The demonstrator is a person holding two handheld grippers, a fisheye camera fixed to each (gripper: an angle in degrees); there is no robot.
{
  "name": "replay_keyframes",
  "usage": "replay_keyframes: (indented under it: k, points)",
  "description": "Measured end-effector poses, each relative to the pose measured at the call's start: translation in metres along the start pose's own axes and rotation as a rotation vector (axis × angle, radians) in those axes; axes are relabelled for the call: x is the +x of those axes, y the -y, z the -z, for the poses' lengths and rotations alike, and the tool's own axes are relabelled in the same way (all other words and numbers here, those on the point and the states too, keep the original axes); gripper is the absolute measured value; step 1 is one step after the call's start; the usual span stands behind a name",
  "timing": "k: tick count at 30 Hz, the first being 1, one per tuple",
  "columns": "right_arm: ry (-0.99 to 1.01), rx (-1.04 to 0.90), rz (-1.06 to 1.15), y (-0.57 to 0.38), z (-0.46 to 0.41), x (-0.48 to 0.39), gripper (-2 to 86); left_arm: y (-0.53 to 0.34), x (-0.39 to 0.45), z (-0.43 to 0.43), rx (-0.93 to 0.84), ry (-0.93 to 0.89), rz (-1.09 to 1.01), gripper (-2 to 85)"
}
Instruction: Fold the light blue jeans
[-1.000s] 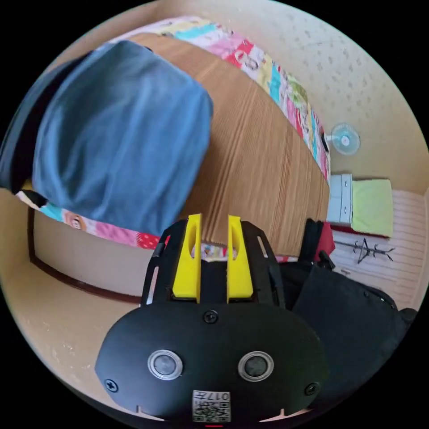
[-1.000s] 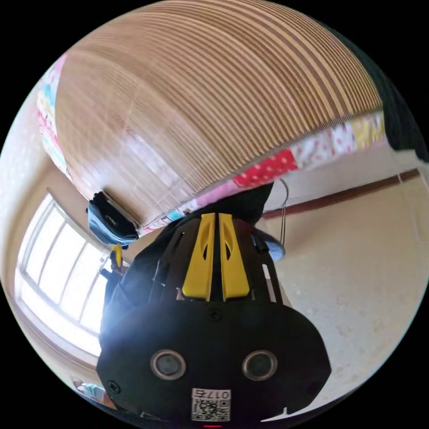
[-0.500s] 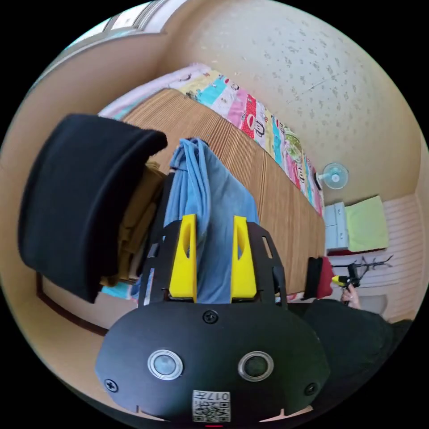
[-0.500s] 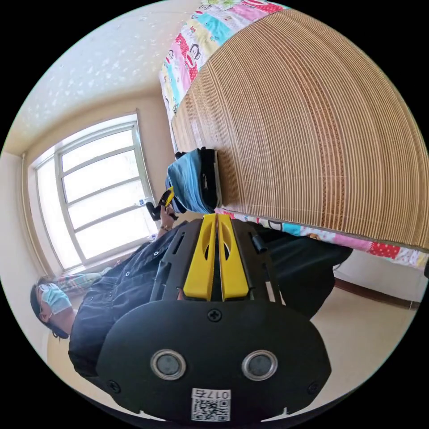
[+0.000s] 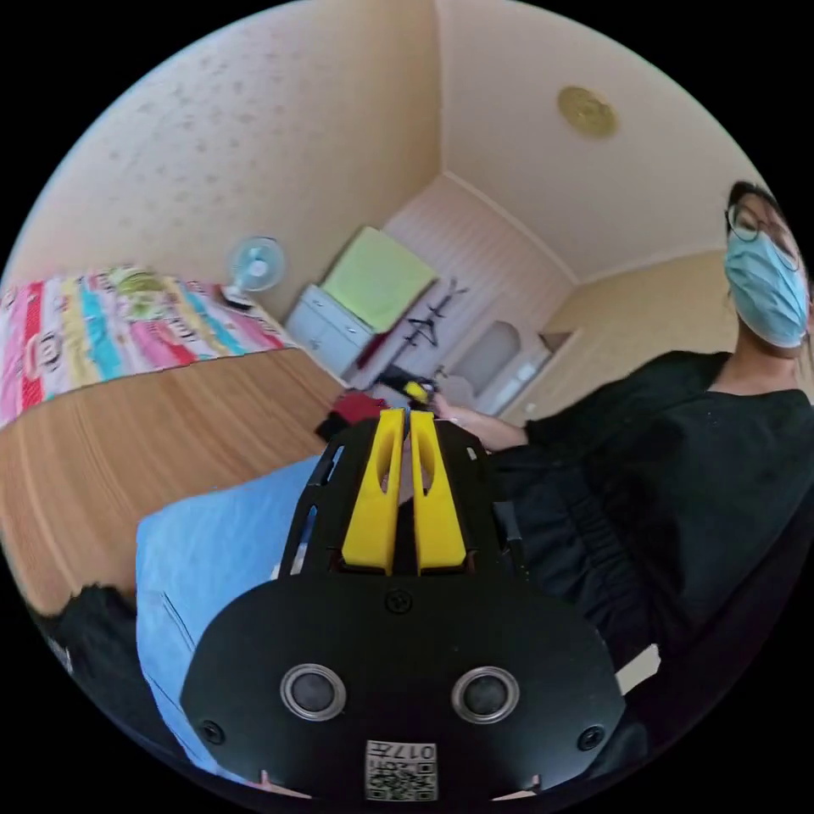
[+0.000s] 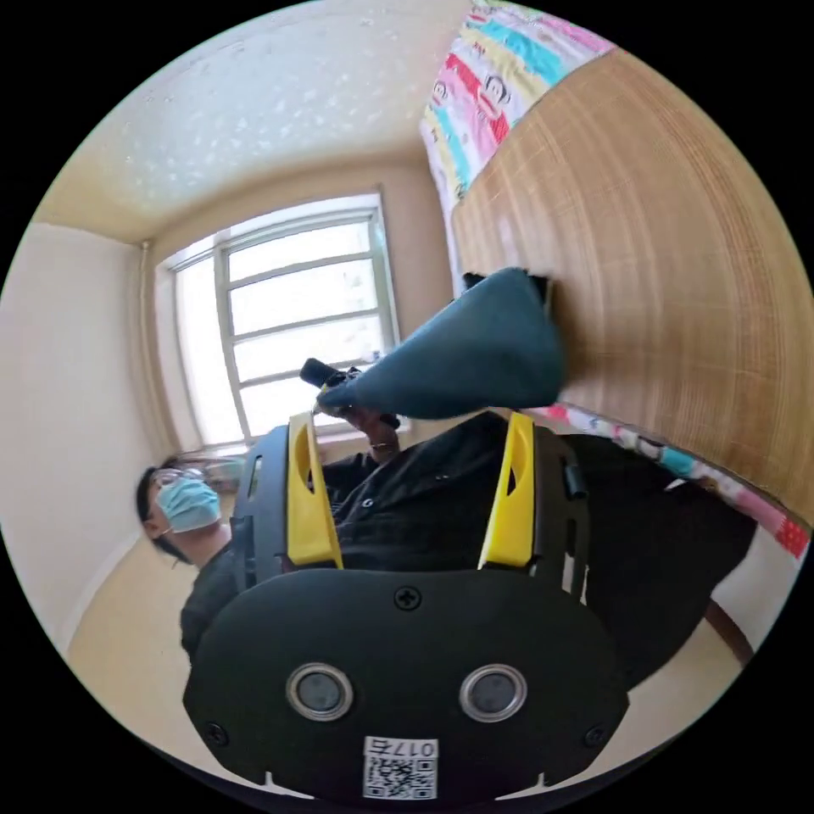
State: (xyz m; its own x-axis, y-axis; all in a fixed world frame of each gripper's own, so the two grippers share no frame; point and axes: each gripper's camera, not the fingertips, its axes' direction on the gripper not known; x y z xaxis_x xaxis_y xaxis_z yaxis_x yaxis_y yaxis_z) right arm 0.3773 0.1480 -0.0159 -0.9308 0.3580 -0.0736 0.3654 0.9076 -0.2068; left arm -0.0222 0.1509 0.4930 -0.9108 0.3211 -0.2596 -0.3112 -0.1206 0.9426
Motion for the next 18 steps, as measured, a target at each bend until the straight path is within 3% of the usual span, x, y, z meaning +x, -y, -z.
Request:
replay_keyframes:
  k: [3,8,12,15,18]
  points:
    - [0.167,-0.162,-0.049,0.042,-0.044,0.037,25.7,0.017,0.039,-0.073,-0.055,-0.123,-0.087,-1.0]
    - [0.196,-0.48,-0.192,0.083,-0.117,0.085,14.0,0.025,0.085,-0.179,-0.182,-0.069,-0.196,-1.0]
    - [0.198,-0.527,-0.211,0.116,-0.125,0.106,11.7,0.011,0.098,-0.204,-0.191,-0.044,-0.235,-1.0]
    - [-0.01,-0.58,-0.235,0.154,-0.119,0.106,12.3,0.007,0.091,-0.195,-0.13,-0.083,-0.205,-1.0]
    - [-0.377,-0.638,-0.235,0.193,-0.11,0.083,17.1,0.011,0.086,-0.191,-0.071,-0.163,-0.208,-1.0]
